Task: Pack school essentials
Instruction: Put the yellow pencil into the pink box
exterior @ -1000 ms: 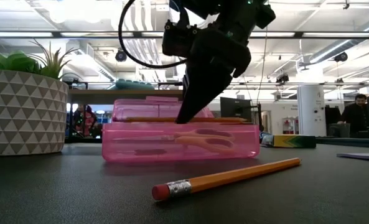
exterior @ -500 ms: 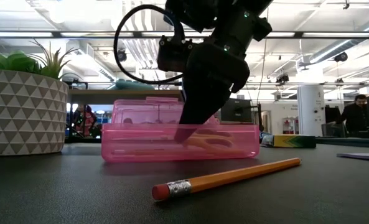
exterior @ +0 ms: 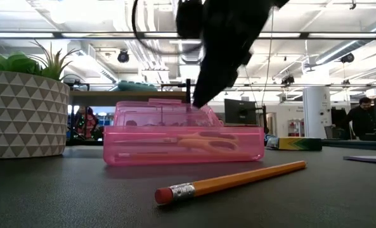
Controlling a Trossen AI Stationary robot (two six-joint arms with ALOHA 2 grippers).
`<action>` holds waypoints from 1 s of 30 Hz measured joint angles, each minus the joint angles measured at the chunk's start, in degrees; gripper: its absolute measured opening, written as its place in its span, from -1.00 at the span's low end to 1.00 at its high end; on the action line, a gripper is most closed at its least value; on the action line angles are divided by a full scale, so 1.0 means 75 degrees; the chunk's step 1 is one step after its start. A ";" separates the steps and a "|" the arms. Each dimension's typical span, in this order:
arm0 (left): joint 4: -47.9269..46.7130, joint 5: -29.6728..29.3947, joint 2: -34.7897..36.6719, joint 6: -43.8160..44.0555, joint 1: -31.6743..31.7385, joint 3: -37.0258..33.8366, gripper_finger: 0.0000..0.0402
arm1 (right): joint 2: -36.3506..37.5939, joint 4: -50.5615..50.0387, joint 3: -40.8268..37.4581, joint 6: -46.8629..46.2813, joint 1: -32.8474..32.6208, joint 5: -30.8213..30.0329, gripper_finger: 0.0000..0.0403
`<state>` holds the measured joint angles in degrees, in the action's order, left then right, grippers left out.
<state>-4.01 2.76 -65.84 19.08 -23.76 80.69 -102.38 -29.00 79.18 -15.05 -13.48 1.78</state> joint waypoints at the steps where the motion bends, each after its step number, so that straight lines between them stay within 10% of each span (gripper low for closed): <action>1: -0.0009 0.0000 0.0000 0.0002 -0.0001 -0.0053 -0.22 | 0.0062 -0.0041 0.0000 -0.0002 -0.0174 0.0020 -0.23; 11: 0.0073 0.0000 -0.0137 0.0019 -0.0001 -0.0219 -0.22 | -0.0206 -0.0076 -0.0010 0.1746 -0.1772 -0.0486 -0.36; 30: 0.0079 -0.0003 -0.0335 0.0427 -0.0045 -0.0219 -0.22 | -0.0864 0.0059 -0.0026 0.2391 -0.1821 -0.0562 -0.46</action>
<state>-3.42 2.74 -68.36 22.28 -24.10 79.05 -108.86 -28.56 78.98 2.88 -27.14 -2.44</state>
